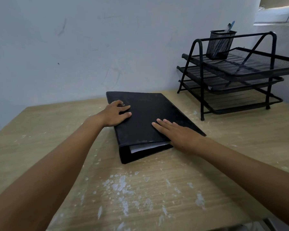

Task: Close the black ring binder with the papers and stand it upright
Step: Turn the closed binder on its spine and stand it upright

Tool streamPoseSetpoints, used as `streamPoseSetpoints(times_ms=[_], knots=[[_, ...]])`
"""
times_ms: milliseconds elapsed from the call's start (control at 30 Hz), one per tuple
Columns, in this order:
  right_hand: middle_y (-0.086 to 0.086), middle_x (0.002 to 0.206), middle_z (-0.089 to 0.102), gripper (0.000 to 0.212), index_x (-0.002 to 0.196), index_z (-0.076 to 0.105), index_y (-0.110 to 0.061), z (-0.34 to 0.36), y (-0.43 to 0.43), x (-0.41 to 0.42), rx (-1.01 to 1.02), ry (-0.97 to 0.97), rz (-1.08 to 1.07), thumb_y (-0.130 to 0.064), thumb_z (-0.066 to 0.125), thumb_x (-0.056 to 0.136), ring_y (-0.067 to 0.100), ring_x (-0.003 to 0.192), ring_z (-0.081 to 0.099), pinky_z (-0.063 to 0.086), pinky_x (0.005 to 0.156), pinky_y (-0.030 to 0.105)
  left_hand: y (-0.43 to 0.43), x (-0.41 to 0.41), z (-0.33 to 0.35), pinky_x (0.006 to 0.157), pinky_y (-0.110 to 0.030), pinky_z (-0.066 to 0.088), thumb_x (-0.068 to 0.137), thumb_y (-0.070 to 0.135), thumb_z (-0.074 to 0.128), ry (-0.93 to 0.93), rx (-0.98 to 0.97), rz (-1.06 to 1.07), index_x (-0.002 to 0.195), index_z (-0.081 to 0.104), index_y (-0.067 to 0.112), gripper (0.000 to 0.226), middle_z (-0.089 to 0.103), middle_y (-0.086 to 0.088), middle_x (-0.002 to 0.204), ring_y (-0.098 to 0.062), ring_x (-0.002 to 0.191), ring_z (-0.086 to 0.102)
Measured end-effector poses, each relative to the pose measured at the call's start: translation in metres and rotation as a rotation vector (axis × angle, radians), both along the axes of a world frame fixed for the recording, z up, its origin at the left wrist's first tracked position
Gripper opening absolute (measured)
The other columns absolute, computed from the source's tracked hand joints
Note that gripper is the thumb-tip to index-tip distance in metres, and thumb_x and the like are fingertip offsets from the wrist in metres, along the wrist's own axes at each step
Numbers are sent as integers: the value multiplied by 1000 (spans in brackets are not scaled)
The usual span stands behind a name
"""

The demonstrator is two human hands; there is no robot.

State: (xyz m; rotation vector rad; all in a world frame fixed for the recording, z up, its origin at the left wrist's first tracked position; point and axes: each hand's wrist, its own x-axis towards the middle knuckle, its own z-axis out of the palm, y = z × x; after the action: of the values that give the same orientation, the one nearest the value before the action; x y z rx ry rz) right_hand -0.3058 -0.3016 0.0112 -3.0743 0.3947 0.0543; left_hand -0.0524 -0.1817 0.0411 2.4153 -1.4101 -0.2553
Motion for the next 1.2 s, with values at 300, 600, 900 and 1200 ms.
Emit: streamPoseSetpoints(times_ms=[300, 600, 900, 1200], knots=[[-10, 163, 5, 89, 154, 4, -33, -1, -41, 8, -53, -66, -52, 16, 35, 86, 11, 149, 14, 31, 108, 35, 36, -19, -5, 120, -44, 12, 85, 65, 43, 15, -67, 94, 137, 49, 35, 60, 32, -4, 145, -30, 143, 17], [-13, 162, 13, 88, 151, 7, -43, -8, -65, 22, -67, -114, -50, 13, 37, 90, 15, 147, 23, 35, 106, 37, 48, -23, -13, 119, -43, 15, 78, 76, 34, 1, -103, 109, 137, 48, 37, 72, 33, -2, 144, -27, 141, 20], [-8, 162, 16, 87, 152, 8, -38, -8, -69, 21, -150, -100, -80, 13, 38, 88, 20, 145, 28, 43, 100, 39, 47, -21, -17, 120, -45, 10, 69, 87, 8, -163, -42, 79, 142, 41, 37, 95, 32, -5, 152, -28, 144, 23], [1, 161, 23, 53, 152, 25, -20, 35, -26, 9, -6, -67, -116, -18, 34, 99, 18, 148, 21, 27, 114, 37, 47, -38, -17, 116, -43, 20, 80, 73, 6, -265, -4, 131, 144, 37, 31, 83, 36, -6, 149, -28, 138, 29]])
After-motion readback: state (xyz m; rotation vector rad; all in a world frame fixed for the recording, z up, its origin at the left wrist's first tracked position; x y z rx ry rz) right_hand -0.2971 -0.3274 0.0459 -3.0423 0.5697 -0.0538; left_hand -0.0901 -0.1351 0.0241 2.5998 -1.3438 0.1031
